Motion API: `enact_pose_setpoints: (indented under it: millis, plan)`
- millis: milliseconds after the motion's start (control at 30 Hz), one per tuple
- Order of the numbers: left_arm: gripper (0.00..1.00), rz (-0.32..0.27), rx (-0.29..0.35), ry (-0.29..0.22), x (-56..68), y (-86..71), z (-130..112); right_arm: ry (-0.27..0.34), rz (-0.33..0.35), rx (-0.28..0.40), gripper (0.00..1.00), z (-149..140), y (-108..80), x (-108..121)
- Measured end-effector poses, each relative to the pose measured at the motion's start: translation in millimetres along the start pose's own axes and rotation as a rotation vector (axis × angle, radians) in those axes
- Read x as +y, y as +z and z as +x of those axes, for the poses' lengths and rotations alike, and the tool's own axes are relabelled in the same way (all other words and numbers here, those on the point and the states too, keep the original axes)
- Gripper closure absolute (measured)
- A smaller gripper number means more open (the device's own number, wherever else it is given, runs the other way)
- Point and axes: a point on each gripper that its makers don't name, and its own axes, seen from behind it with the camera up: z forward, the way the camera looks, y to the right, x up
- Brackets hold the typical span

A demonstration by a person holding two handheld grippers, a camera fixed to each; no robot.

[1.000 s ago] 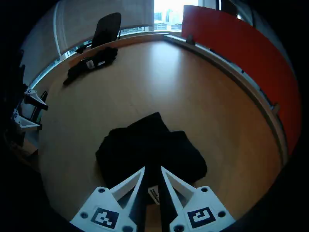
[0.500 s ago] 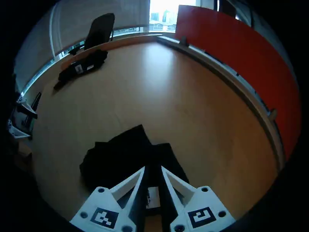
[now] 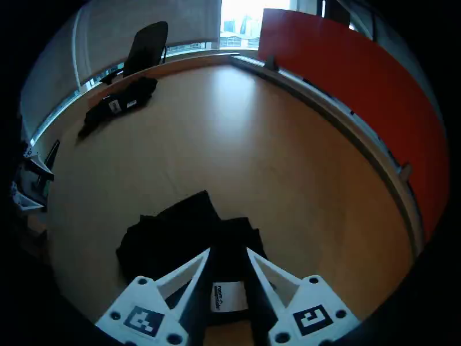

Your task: Fold towel

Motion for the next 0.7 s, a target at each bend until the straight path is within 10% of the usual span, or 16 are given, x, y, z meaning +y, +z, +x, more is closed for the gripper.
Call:
enact_pose_setpoints:
  millis: [167, 300, 700]
  plan:
    - [0.0, -0.003, 0.001, 0.002, 0.8, 0.2, 2, -0.008, -0.001, 0.014, 0.17, -3, -7.1, -7]
    - [0.0, -0.005, 0.001, 0.004, 1.5, 0.1, 2, -0.015, -0.01, 0.025, 0.04, -7, -13.5, -11]
    - [0.0, -0.009, 0.001, 0.01, 3.8, -0.6, 3, 0.011, -0.013, 0.041, 0.03, -16, -27.3, -19]
